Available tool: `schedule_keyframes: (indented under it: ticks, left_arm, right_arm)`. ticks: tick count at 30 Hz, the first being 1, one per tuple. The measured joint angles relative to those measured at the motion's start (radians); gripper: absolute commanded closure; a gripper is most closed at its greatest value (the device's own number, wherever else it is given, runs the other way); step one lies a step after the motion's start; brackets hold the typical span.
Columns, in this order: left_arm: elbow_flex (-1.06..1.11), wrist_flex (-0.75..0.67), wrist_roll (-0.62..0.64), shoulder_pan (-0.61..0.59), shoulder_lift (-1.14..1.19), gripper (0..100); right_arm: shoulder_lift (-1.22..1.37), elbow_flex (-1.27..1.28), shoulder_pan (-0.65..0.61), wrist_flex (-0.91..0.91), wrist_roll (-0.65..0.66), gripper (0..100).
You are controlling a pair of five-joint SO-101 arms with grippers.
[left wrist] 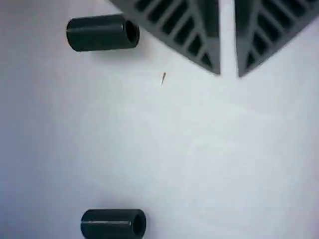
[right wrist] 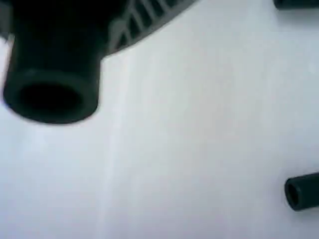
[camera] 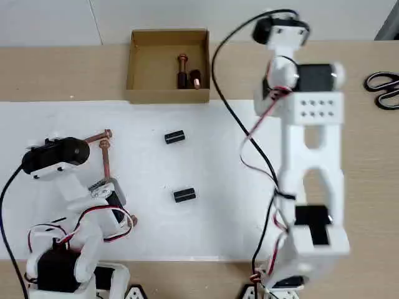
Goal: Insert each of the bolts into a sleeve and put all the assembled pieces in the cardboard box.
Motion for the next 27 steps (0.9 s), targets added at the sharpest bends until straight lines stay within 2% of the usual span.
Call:
schedule_keyframes:
  ticks: [8,13,18,27]
  left_arm:
    - [-0.032,-0.098,0.002,0.000,0.014,99]
    - [-0.157,-0.104,0.002,-0.072,0.192,99]
    - [-0.396,-0.094,0.002,-0.149,0.496,99]
    - [-0.947,0.144,0.002,-0.166,1.023,99]
  right_arm:
    - [-0.252,0.279,0.075,0.000,-0.002,99.2]
    - [-0.348,0.442,0.095,0.000,-0.003,99.2]
    - [-0.442,0.563,0.095,0.000,-0.003,99.2]
    - [-0.592,0.709,0.100,0.000,-0.003,99.2]
